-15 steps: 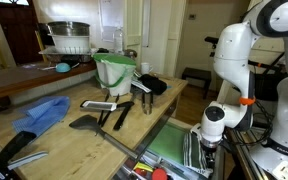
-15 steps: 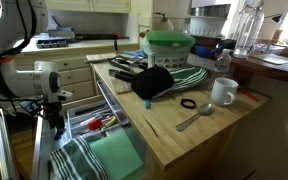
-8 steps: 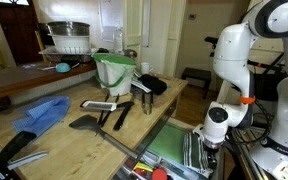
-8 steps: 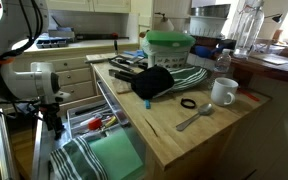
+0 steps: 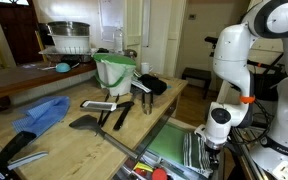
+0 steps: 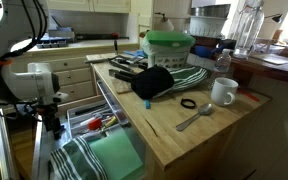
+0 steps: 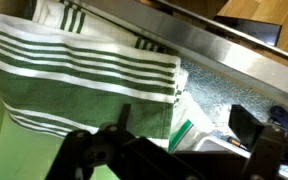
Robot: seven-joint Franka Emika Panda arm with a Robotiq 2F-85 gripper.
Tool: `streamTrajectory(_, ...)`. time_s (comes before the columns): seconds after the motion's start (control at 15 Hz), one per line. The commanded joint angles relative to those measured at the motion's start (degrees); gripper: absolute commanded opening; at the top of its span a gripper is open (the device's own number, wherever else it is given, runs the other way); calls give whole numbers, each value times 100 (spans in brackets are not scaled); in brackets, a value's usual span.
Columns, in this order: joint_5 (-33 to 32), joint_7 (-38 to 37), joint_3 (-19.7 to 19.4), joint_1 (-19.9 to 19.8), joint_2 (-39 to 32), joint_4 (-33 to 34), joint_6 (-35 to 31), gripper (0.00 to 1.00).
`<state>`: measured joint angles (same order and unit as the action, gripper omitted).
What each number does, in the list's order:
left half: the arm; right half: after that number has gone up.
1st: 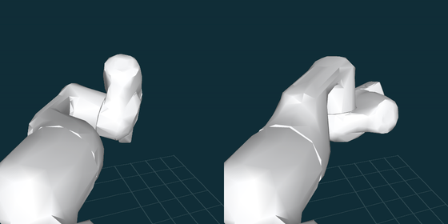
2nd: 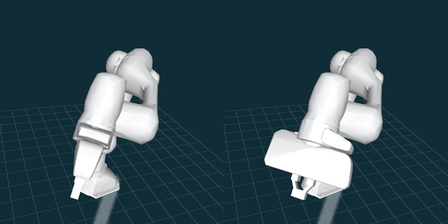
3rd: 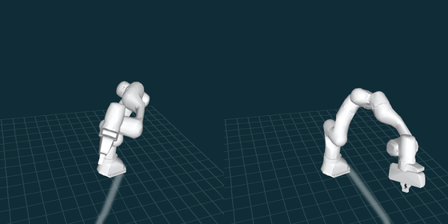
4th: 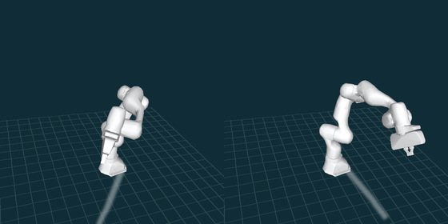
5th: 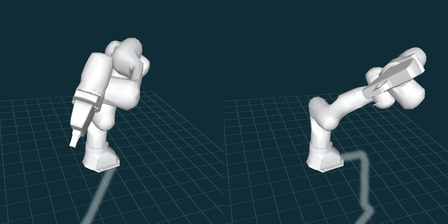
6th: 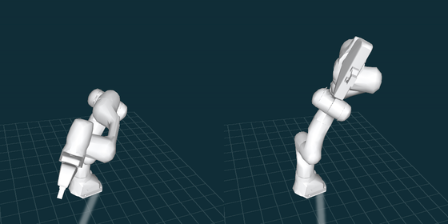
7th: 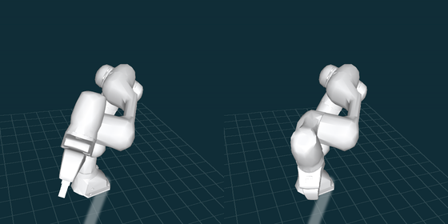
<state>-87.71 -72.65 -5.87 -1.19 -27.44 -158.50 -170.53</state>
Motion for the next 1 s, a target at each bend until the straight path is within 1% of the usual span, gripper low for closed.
streamTrajectory(0.0, -374, -379, -37, -25, -65, 0, -142, 100)
streamTrajectory(0.93, -740, -750, -23, -41, -66, 0, -131, 100)
